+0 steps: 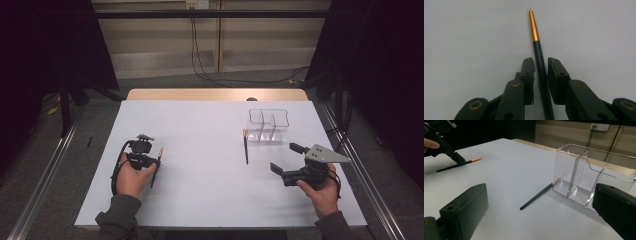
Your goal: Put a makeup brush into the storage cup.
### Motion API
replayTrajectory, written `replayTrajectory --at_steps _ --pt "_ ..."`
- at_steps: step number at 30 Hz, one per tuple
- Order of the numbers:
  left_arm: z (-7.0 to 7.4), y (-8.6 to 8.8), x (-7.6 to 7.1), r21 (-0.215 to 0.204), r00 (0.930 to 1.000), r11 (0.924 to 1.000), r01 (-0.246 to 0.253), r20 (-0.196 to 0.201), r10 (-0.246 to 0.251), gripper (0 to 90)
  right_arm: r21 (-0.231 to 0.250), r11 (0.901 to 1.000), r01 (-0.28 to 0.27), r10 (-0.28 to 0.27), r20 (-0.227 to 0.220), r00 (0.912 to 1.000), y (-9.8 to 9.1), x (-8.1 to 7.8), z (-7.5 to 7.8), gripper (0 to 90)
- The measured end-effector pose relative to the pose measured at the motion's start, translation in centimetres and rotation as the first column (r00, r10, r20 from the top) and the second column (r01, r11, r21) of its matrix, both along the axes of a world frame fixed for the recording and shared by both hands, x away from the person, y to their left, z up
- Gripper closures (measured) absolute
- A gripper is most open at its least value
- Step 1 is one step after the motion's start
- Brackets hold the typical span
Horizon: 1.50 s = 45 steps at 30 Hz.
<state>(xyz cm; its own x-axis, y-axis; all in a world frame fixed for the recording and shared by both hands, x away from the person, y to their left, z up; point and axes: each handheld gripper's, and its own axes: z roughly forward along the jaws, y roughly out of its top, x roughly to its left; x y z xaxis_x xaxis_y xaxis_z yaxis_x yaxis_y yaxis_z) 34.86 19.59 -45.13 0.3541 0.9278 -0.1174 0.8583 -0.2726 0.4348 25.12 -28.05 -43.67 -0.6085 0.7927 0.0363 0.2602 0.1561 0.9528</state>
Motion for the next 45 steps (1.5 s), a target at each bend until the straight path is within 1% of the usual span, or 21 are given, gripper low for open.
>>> replayTrajectory --at_steps 3,6,7,9,10,13,15,16,18,22,25,26,27,31,33,34,38,41,42,44,45 --pt "0.08 0.11 -0.38 0.0 0.9999 1.0 0.005 -0.01 -0.005 75.8 -0.002 1.0 -0.001 0.001 -0.001 1.0 0.17 0.16 0.01 0.0" --pt "0.06 0.08 -0.63 0.005 0.9999 0.9999 0.012 -0.007 -0.012 76.4 -0.006 0.9999 -0.011 0.011 0.002 0.9999 0.38 0.36 0.02 0.0" --pt "0.04 0.04 -0.7 0.015 0.9999 0.9998 0.016 -0.003 -0.016 76.9 -0.004 0.9999 -0.013 0.013 0.0 0.9999 0.44 0.42 0.02 0.0" --pt "0.02 -0.08 -0.77 0.02 1.0 0.9998 0.01 -0.002 -0.01 78.1 -0.002 0.9999 -0.014 0.014 -0.001 0.9999 0.54 0.53 -0.01 0.0" --pt "0.01 -0.08 -0.78 0.018 1.0 0.9998 0.005 -0.003 -0.005 78.9 -0.007 1.0 -0.002 0.002 -0.002 1.0 0.55 0.56 -0.01 0.0" --pt "0.04 0.08 -0.77 0.001 0.9997 1.0 -0.003 -0.022 0.003 81.6 -0.002 0.9996 -0.028 0.028 -0.01 0.9996 0.44 0.67 -0.05 0.0" --pt "0.05 0.06 -0.75 0.007 0.9996 1.0 0.003 -0.028 -0.003 82.3 -0.001 1.0 -0.01 0.01 -0.002 1.0 0.39 0.69 -0.09 0.0" --pt "0.01 -0.1 -0.74 0.007 0.9997 1.0 -0.005 -0.026 0.006 82.5 0.0 1.0 -0.009 0.009 -0.004 1.0 0.34 0.68 -0.09 0.0" --pt "0.04 -0.14 -0.68 0.019 0.9994 0.9998 0.004 -0.033 -0.003 83.0 -0.003 0.9999 -0.011 0.011 -0.003 0.9999 0.26 0.71 -0.11 0.0" --pt "0.02 -0.15 -0.56 0.019 0.999 0.9998 0.005 -0.044 -0.005 83.9 -0.005 1.0 -0.008 0.008 -0.006 1.0 0.22 0.6 -0.06 0.0" --pt "0.02 -0.3 -0.58 0.024 0.9992 0.9997 0.002 -0.039 -0.001 84.0 -0.001 0.9999 -0.016 0.016 -0.008 0.9998 0.27 0.57 -0.02 0.0" --pt "0.02 -0.29 -0.59 0.032 0.9993 0.9994 0.012 -0.035 -0.011 84.0 -0.002 1.0 -0.008 0.008 -0.002 1.0 0.32 0.57 -0.03 0.0" --pt "-0.02 -0.32 -0.61 0.029 0.9996 0.9995 0.007 -0.028 -0.006 84.1 -0.003 1.0 -0.007 0.007 -0.001 1.0 0.33 0.58 -0.02 0.0" --pt "0.02 -0.12 -0.59 0.018 0.9994 0.9997 0.016 -0.032 -0.016 84.1 -0.007 1.0 -0.006 0.006 -0.003 1.0 0.37 0.57 -0.04 0.0" --pt "0.08 0.14 -0.52 -0.001 0.9991 0.9999 0.017 -0.04 -0.017 84.1 -0.009 0.9997 -0.021 0.021 -0.005 0.9998 0.38 0.65 -0.08 0.0" --pt "0.08 0.18 -0.51 -0.007 0.9992 0.9999 0.013 -0.037 -0.013 84.2 -0.009 0.9999 -0.012 0.012 -0.004 0.9999 0.39 0.65 -0.09 0.0" --pt "0.08 0.22 -0.45 -0.012 0.9995 0.9996 0.024 -0.017 -0.025 84.2 -0.008 0.9998 -0.017 0.017 -0.007 0.9998 0.42 0.67 -0.15 0.0" --pt "0.08 0.31 -0.38 -0.019 0.9994 0.9994 0.03 -0.013 -0.031 84.2 -0.01 0.9998 -0.015 0.014 -0.011 0.9998 0.5 0.66 -0.18 0.0" --pt "0.13 0.3 -0.38 -0.019 0.9996 0.9994 0.028 -0.002 -0.028 84.2 -0.016 0.9998 -0.015 0.014 -0.008 0.9999 0.53 0.67 -0.21 0.0" --pt "0.38 0.32 -0.41 -0.037 0.9995 0.9988 0.031 0.014 -0.03 84.1 -0.01 0.9997 -0.023 0.023 -0.007 0.9997 0.61 0.7 -0.23 0.0" --pt "0.52 0.37 -0.43 -0.034 0.9991 0.9987 0.039 0.016 -0.038 84.2 -0.011 0.9997 -0.024 0.024 -0.01 0.9997 0.64 0.69 -0.23 0.0"
